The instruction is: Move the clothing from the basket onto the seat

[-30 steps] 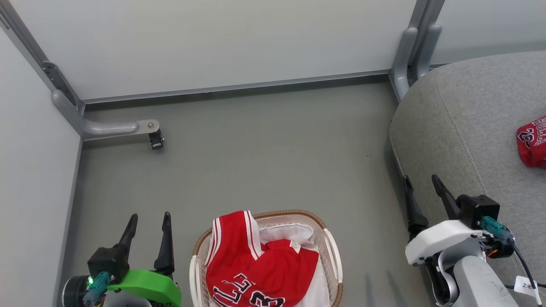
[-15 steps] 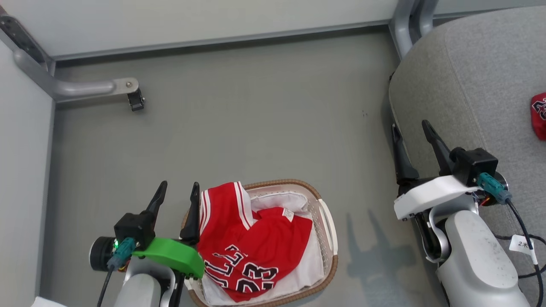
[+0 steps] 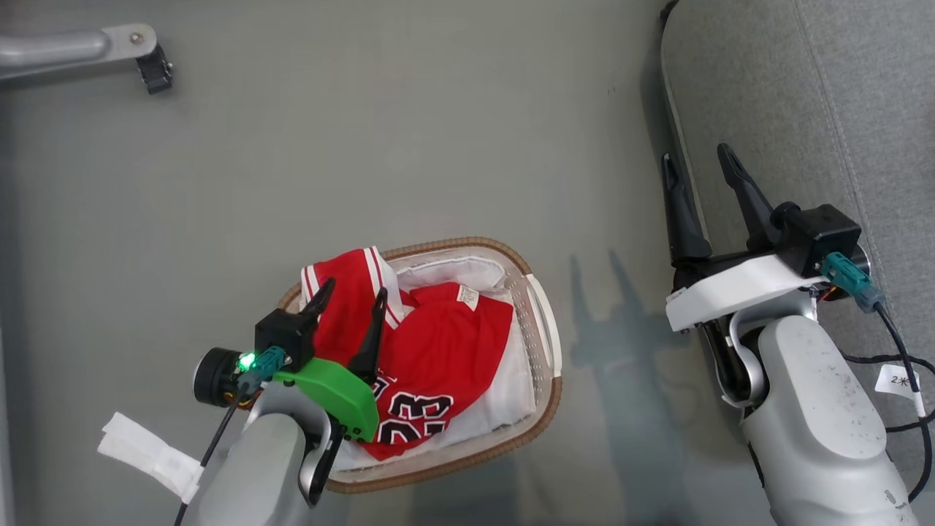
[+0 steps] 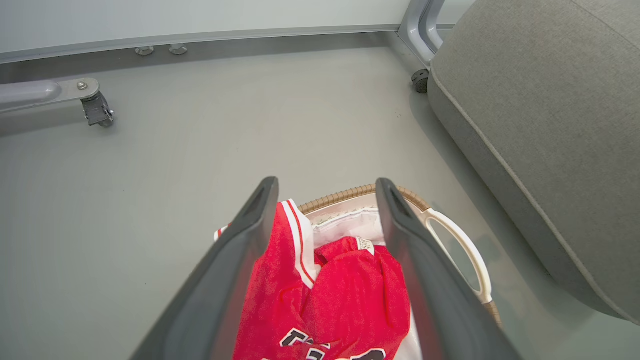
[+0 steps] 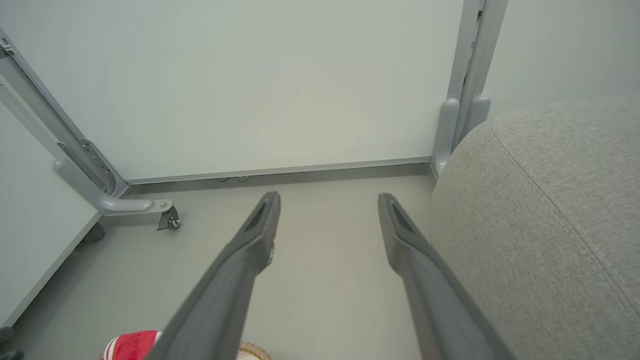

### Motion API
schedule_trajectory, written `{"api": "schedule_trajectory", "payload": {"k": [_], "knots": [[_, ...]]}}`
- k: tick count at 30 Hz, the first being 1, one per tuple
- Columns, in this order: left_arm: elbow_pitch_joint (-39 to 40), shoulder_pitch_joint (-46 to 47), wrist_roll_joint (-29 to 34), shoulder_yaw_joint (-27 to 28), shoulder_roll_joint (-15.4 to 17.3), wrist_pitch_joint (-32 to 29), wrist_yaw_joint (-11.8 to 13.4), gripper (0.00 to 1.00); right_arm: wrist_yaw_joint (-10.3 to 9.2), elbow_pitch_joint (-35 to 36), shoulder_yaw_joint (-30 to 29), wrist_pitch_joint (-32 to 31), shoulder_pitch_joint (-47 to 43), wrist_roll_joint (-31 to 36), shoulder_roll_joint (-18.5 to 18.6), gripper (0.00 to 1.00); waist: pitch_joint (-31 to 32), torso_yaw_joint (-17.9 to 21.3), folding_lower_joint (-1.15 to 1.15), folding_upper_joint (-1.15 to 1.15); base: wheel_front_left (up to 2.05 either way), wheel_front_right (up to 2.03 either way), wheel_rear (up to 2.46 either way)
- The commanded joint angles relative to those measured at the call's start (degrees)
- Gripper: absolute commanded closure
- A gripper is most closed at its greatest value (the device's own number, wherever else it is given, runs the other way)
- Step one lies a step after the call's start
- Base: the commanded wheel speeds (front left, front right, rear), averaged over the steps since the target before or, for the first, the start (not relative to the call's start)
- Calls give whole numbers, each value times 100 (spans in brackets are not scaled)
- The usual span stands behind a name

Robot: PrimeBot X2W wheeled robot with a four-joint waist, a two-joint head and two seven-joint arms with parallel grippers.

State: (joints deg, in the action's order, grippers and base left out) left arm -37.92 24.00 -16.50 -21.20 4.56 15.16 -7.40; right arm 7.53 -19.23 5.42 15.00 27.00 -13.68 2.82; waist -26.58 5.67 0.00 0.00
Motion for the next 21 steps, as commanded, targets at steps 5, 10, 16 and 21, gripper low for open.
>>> {"api": "schedule_trajectory", "payload": {"k": [5, 10, 16, 21], "knots": [[-597, 519, -96, -520, 135, -1, -17, 0, -8, 130, 72, 27, 200, -120, 20, 0, -736, 256, 0, 0, 0, 0, 0], [-1209, 918, -294, -1338, 220, -1, -17, 0, -8, 186, 118, 27, 299, -199, 19, 0, -1034, 317, 0, 0, 0, 0, 0], [-1967, 1380, -506, -2393, 300, -2, -17, 0, -8, 213, 182, 27, 384, -258, 20, 0, -1306, 371, 0, 0, 0, 0, 0], [-2518, 1752, -664, -3233, 280, -91, -17, 0, -8, 221, 202, 27, 427, -302, 19, 0, -1499, 383, 0, 0, 0, 0, 0]]}}
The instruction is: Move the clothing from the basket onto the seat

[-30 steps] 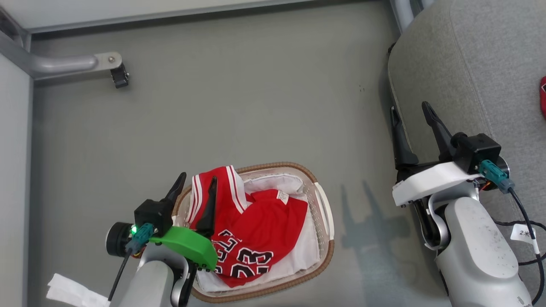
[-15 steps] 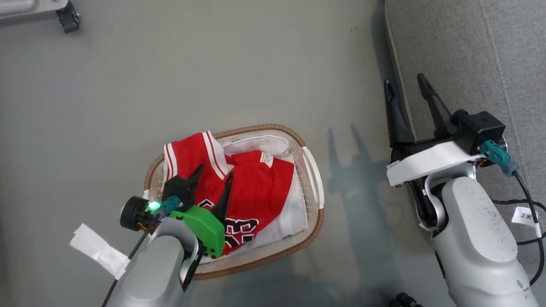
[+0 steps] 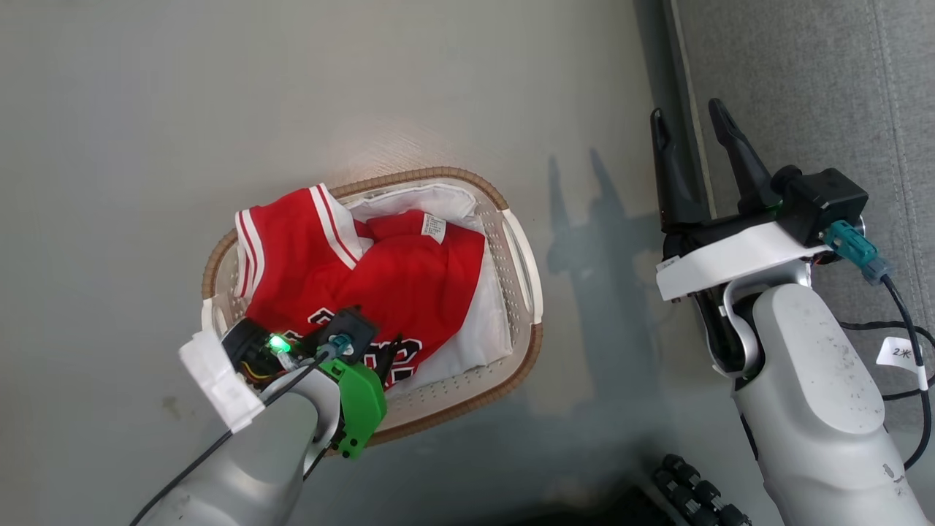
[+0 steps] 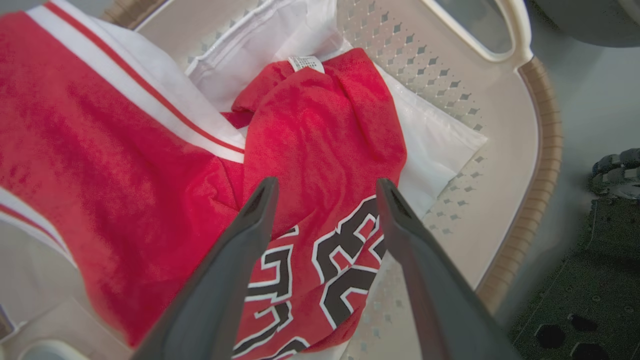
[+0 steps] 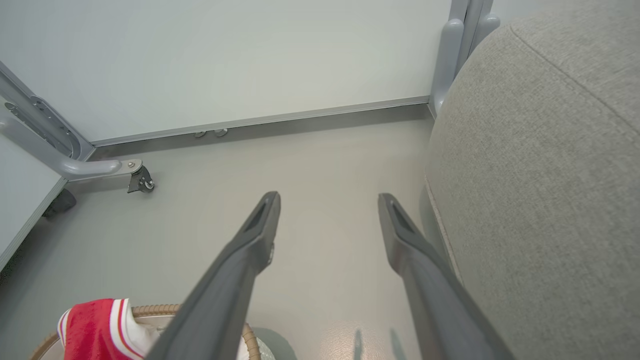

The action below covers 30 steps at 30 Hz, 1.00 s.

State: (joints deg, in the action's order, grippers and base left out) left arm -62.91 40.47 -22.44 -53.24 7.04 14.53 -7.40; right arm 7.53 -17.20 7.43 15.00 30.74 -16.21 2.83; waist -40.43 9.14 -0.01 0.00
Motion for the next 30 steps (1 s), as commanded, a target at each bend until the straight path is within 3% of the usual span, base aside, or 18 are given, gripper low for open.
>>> {"api": "schedule_trajectory", "payload": {"k": [1, 6, 14, 20, 30], "knots": [[-105, 168, -56, -177, 26, -72, -17, 0, -8, 22, 0, 27, 57, -53, 18, 0, -147, 33, 1, 0, 0, 0, 0], [-552, 546, 19, -904, 18, -301, -11, 0, -8, 47, 11, 27, 124, -72, 19, 0, -330, 38, 1, 0, 0, 0, 0], [-956, 961, 320, -1509, 1, -713, 16, 0, -8, 77, 28, 27, 146, -136, 18, 0, -506, 53, 1, 0, 0, 0, 0], [-1060, 1164, 685, -1769, 85, -905, 110, 0, -8, 109, 30, 27, 171, -169, 18, 0, -674, 74, 1, 0, 0, 0, 0], [-1100, 1373, 1082, -1931, 212, -1412, 31, 0, -8, 162, 60, 27, 264, -250, 18, 0, -953, 92, 1, 0, 0, 0, 0]]}}
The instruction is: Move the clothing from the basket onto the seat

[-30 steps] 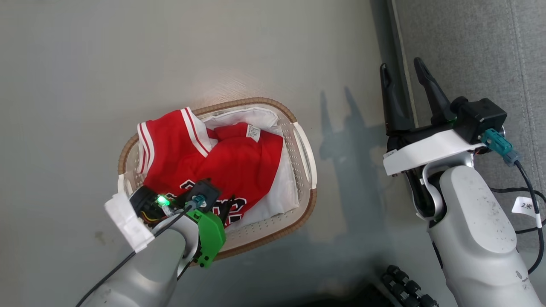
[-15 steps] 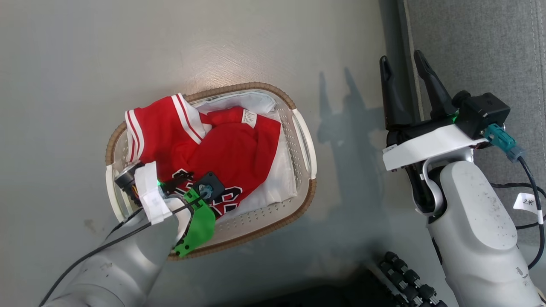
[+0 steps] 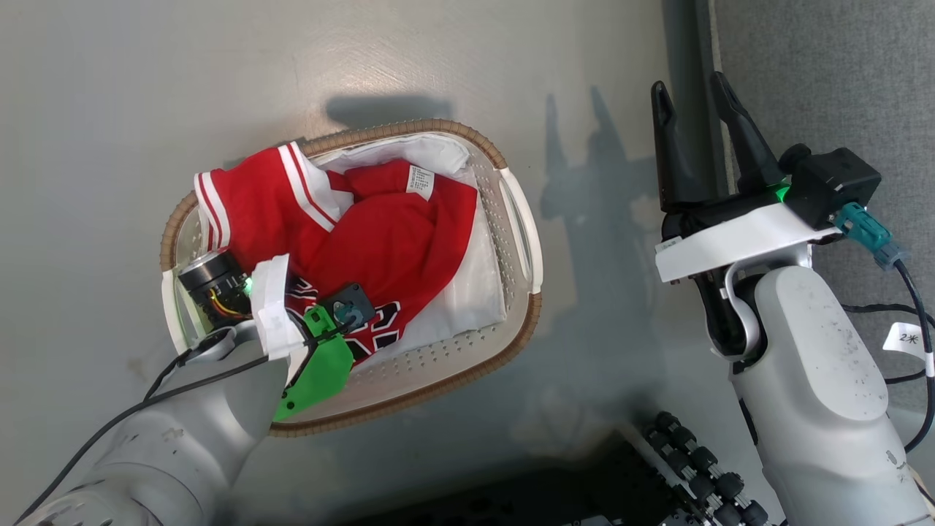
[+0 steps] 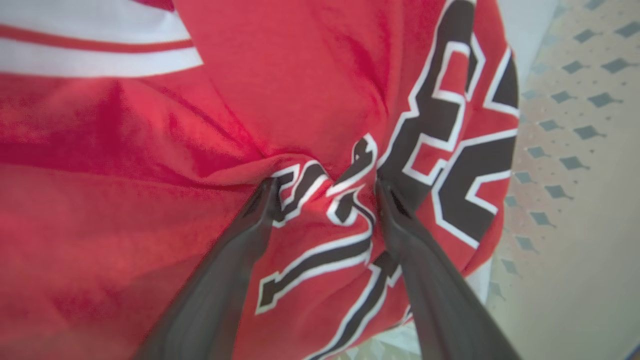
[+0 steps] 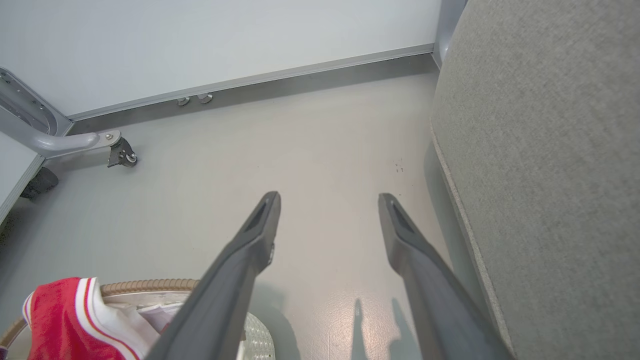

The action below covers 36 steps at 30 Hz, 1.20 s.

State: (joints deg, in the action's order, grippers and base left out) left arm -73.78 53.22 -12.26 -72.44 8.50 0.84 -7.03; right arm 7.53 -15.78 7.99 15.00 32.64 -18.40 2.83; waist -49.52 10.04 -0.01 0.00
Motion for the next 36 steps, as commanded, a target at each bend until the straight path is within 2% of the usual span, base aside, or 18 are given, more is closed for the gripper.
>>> {"api": "schedule_trajectory", "payload": {"k": [1, 15, 16, 17, 22, 36], "knots": [[-15, 104, 49, -11, 71, -75, -15, 0, -8, 24, 8, 27, 82, -38, 19, 0, -65, 4, 1, 0, 0, 0, 0], [-25, 247, -314, 55, 49, -340, -49, 0, -8, 75, 28, 27, 160, -135, 19, 0, -308, 36, 1, 0, 0, 0, 0], [-27, 216, -348, 49, 40, -397, -50, 66, -8, 74, 30, 27, 163, -139, 18, 0, -310, 38, 1, 0, 0, 0, 0], [-25, 212, -378, 46, 34, -419, -51, 100, -8, 69, 25, 27, 166, -143, 19, 0, -310, 37, 1, 0, 0, 0, 0], [-28, 183, -493, 30, -1, -425, -53, 100, -8, 19, 11, 27, 177, -170, 19, 0, -254, 17, 1, 0, 0, 0, 0], [65, -35, -863, 24, -236, 609, -46, 100, -8, -243, -37, 27, -32, -85, 19, 0, 536, -129, 1, 0, 0, 0, 0]]}}
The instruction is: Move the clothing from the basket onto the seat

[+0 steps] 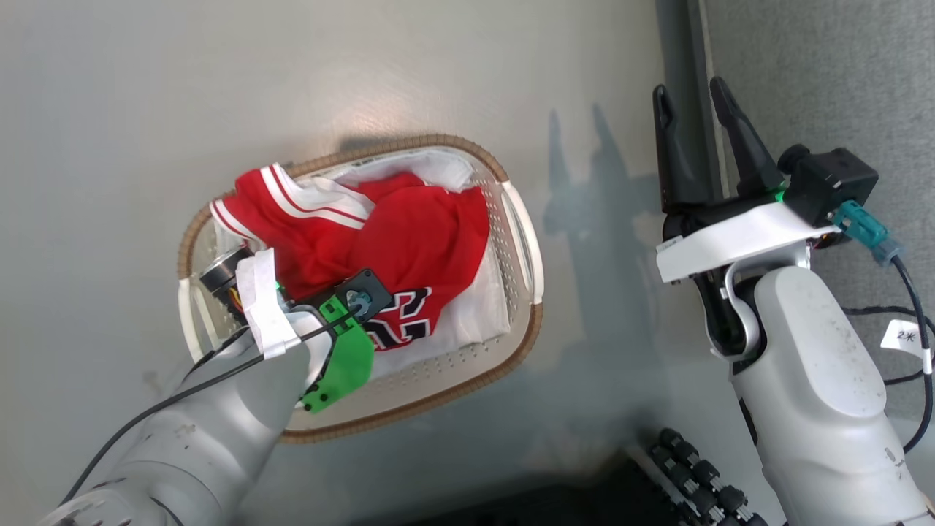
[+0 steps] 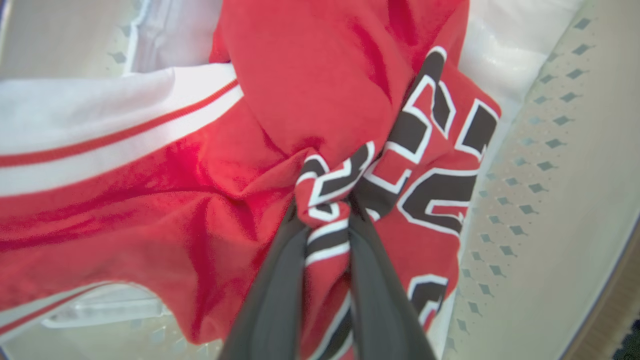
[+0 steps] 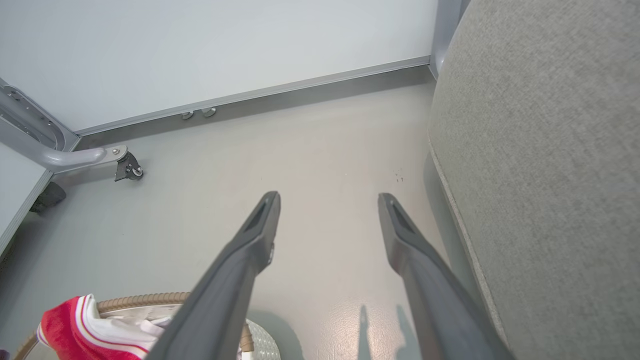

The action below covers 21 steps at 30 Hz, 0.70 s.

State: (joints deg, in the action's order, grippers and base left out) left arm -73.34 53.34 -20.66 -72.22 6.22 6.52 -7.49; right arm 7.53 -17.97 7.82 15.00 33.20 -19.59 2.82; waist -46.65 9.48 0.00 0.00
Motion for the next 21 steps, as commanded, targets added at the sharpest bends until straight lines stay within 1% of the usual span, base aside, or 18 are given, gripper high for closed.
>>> {"api": "schedule_trajectory", "payload": {"k": [1, 13, 21], "knots": [[38, -86, -70, -5, -37, 106, 0, 100, -8, -62, -28, 27, -129, 54, 20, 0, 345, -97, 0, 0, 0, 0, 0], [358, -390, -695, -16, -265, 713, -1, 100, -8, -399, -104, 27, -584, 261, 21, 0, 1497, -370, 0, 0, 0, 0, 0], [875, -644, -1075, 250, -318, 879, 2, 100, -8, -560, -164, 27, -962, 404, 21, 0, 2262, -598, 0, 0, 0, 0, 0]]}}
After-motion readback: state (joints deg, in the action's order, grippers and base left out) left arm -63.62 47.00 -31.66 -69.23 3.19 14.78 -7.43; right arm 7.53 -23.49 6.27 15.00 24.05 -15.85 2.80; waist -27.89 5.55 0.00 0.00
